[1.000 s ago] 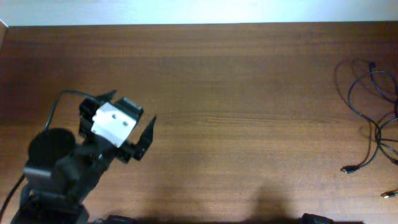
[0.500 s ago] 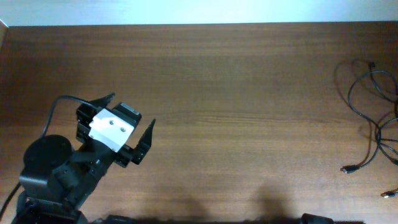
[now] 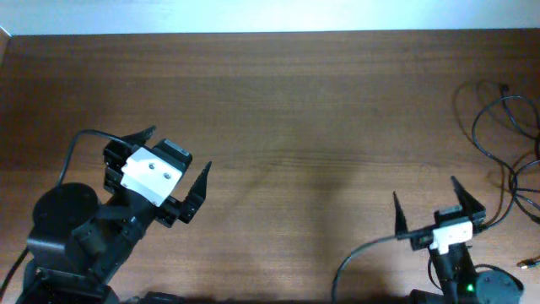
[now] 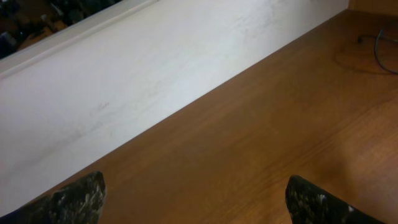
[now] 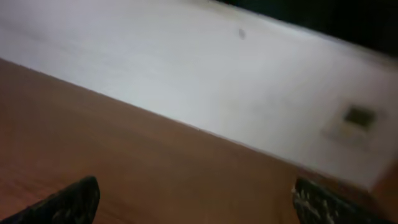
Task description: Untangle cables
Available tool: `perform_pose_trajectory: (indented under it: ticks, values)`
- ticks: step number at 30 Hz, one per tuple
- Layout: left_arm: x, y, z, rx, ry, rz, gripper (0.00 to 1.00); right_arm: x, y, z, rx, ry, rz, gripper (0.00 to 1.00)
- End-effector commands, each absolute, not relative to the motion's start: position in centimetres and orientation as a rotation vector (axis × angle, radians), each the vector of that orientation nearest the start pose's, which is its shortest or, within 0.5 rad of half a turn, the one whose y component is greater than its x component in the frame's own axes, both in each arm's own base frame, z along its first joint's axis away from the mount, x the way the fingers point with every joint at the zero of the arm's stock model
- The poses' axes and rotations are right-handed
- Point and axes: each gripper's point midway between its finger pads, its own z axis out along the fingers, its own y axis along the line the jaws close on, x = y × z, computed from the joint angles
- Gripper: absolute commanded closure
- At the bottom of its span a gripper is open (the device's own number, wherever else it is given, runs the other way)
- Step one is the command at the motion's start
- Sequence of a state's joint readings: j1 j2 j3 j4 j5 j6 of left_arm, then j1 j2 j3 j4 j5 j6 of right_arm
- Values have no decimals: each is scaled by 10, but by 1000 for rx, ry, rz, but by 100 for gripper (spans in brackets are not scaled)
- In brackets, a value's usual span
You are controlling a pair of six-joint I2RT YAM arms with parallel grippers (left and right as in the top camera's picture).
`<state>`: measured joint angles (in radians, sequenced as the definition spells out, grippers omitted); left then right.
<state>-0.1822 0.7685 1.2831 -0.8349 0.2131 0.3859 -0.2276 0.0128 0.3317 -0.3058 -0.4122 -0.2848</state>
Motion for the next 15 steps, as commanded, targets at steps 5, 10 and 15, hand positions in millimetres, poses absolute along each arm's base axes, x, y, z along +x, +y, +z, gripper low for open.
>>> perform_pose_trajectory:
  ticks: [5,10,15]
  values:
    - [231,-80,399,677,1743,-57,7,237,-28,183,15,1637,-99,1]
    - [231,-80,398,677,1743,-57,6,234,-48,159,180,1711,-135,1]
    - [231,-80,398,677,1744,-57,7,230,-54,142,268,1769,-117,1]
